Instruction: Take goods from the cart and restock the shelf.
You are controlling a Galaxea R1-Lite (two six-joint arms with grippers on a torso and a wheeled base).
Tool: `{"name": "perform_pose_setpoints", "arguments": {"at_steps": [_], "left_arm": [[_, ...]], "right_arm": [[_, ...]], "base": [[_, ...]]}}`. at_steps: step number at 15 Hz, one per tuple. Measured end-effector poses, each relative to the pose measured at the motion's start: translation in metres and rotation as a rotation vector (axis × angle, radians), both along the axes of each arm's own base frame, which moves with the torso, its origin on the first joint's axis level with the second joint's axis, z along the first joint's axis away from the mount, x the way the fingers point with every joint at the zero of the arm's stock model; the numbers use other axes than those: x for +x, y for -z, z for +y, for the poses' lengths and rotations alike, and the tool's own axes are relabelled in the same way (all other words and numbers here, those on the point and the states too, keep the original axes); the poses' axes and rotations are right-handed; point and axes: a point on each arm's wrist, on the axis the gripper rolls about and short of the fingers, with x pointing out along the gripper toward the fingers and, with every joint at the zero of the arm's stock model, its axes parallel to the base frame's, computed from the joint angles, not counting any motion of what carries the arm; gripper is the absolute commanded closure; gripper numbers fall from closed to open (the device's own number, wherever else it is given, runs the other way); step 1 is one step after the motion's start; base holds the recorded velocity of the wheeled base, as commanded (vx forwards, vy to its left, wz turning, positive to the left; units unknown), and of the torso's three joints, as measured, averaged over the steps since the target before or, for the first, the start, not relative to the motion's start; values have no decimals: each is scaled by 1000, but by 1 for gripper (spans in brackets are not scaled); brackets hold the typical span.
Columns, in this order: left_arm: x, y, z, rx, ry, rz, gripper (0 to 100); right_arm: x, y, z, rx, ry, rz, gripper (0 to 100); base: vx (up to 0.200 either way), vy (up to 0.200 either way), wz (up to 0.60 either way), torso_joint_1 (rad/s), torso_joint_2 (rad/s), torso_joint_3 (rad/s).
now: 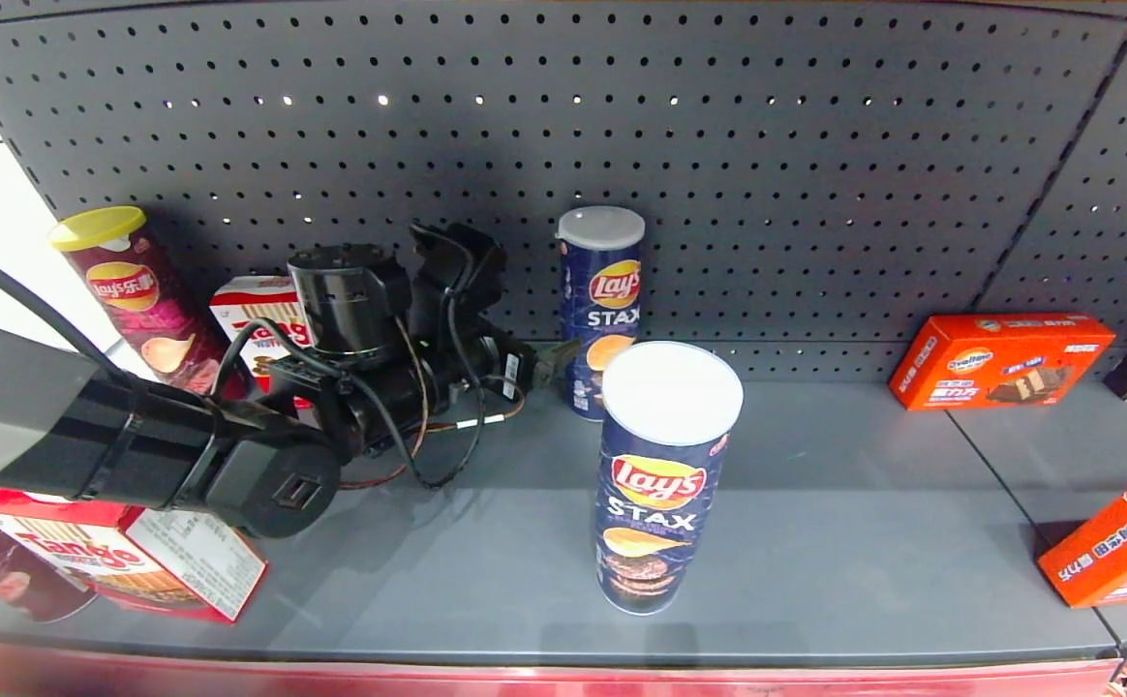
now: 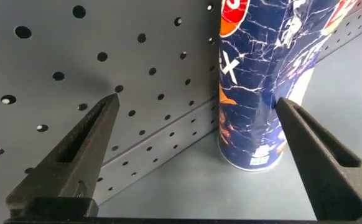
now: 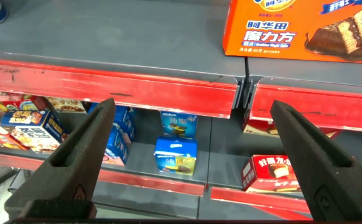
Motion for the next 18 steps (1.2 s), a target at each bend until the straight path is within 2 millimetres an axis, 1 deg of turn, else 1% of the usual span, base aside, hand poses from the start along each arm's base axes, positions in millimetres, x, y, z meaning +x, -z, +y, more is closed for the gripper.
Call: {"name": "perform_pose_setpoints", "arguments": {"at_steps": [9, 15, 18], "left_arm": [[5, 2, 12, 2, -68, 6, 0], [5, 5, 15, 5, -148, 15, 0], [5, 5, 16, 7, -156, 16, 0]], "right_arm": [[0, 0, 0, 0, 1, 0, 0], [0, 0, 0, 0, 0, 0, 0], [0, 0, 0, 0, 0, 0, 0]], "base": [[0, 0, 0, 0, 0, 0], [0, 0, 0, 0, 0, 0], [0, 0, 0, 0, 0, 0]]}}
